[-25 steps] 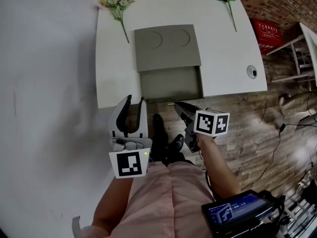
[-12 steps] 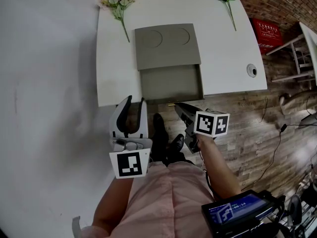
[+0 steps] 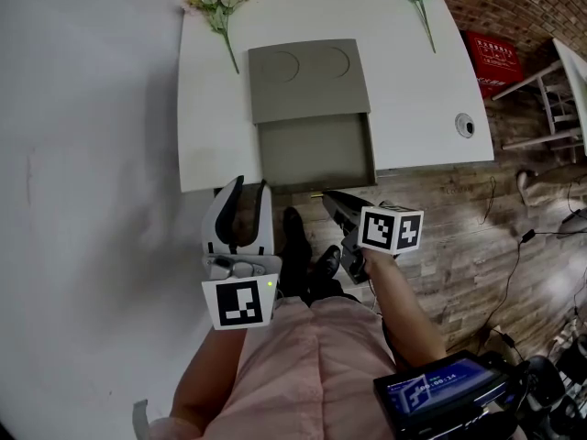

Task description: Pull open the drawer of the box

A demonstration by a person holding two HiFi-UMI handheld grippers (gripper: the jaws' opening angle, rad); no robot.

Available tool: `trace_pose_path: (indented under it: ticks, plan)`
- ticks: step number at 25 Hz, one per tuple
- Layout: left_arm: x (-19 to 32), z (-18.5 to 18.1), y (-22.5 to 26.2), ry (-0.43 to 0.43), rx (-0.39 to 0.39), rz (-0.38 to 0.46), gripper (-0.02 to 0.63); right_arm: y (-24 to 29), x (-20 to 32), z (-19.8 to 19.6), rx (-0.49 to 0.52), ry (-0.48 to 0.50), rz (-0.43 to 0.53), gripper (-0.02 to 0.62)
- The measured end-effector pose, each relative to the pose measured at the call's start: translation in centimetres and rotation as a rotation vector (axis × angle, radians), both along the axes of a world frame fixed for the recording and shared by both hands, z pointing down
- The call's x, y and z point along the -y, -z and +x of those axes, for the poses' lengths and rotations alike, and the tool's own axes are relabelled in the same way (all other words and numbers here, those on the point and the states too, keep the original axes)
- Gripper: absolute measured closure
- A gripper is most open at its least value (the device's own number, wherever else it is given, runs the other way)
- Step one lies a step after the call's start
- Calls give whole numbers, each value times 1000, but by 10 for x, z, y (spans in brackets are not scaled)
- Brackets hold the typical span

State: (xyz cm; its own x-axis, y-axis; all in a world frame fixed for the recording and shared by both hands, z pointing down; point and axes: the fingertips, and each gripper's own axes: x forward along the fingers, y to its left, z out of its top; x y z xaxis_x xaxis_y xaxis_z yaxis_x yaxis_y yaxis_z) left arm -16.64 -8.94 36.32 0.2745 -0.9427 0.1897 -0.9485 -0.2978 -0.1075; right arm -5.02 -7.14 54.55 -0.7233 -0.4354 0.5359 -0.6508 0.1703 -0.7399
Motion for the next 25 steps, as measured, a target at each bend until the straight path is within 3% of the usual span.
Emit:
trace_pose_path:
  ticks: [25]
  plan:
    - [-28,4,4,-6,6,-4,491,3,-27,1,30,-10,-6,545]
